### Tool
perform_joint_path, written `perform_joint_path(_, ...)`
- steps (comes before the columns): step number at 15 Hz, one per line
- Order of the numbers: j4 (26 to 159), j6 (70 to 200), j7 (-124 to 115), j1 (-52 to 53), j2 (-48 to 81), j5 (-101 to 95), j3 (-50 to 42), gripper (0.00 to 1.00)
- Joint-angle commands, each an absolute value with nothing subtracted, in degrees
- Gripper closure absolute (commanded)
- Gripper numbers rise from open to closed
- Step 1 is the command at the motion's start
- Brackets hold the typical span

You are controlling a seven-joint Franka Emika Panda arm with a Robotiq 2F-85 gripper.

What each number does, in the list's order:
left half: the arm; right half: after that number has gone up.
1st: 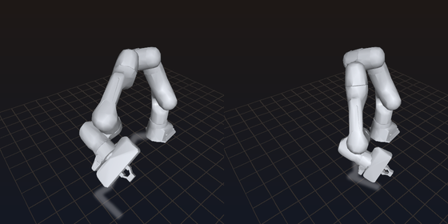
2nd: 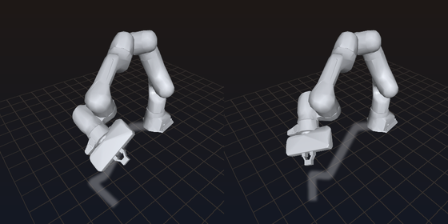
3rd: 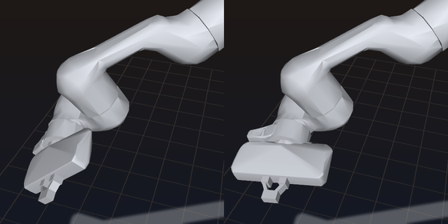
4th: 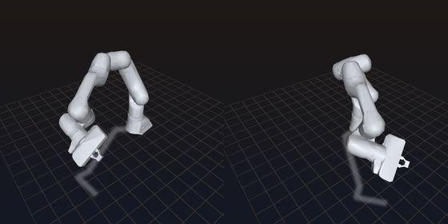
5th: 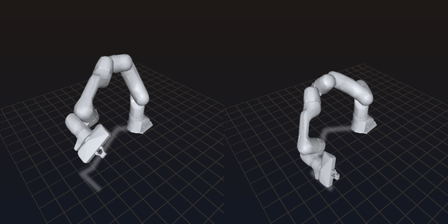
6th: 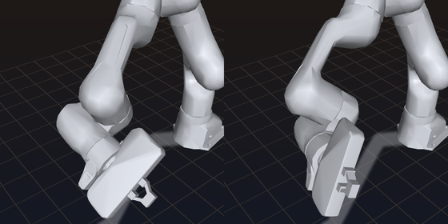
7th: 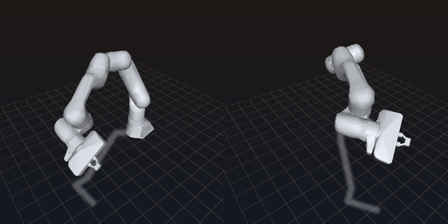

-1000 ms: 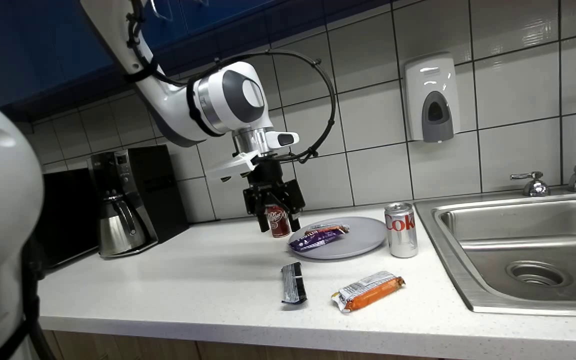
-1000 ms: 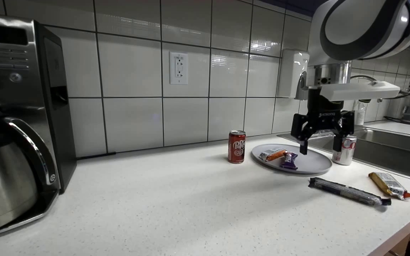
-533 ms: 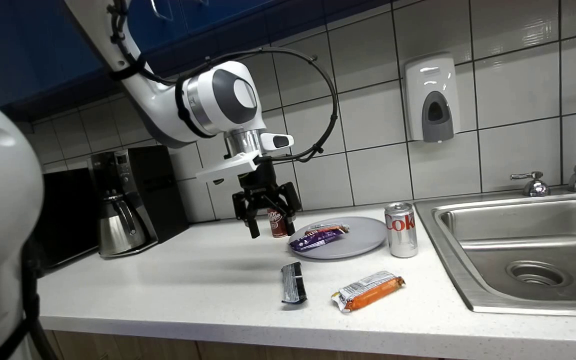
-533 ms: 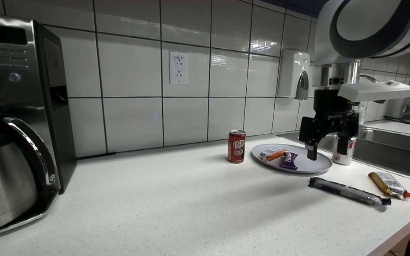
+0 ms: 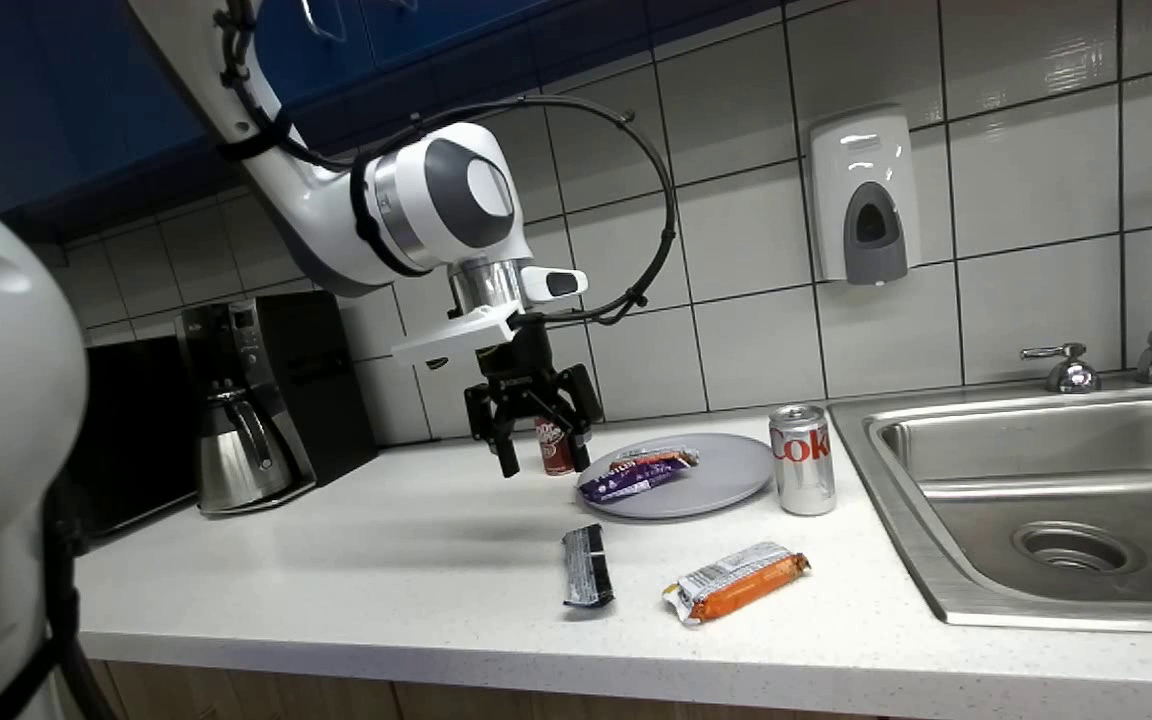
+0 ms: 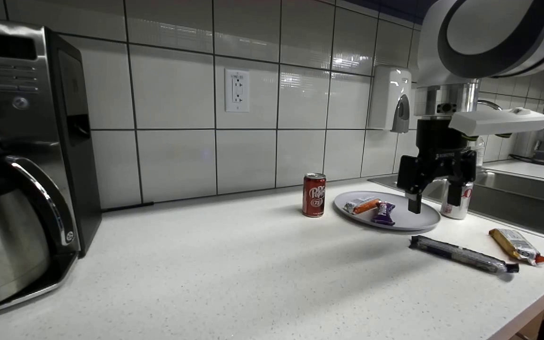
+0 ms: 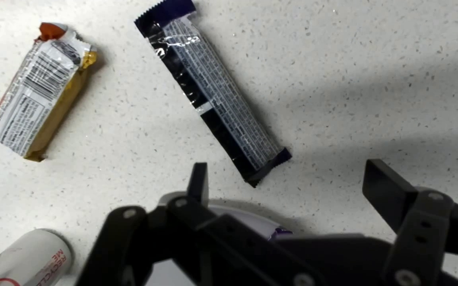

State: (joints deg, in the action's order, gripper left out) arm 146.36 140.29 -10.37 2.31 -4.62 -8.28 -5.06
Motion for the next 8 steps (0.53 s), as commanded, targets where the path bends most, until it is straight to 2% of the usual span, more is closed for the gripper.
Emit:
perform_joint_path(1, 146.3, 140.2, -10.2, 0.7, -4.6, -8.0, -3.4, 0.00)
perform_joint_path(8, 146.3, 140.9, -12.6, 0.6, -4.0, -8.8, -3.1, 0.00)
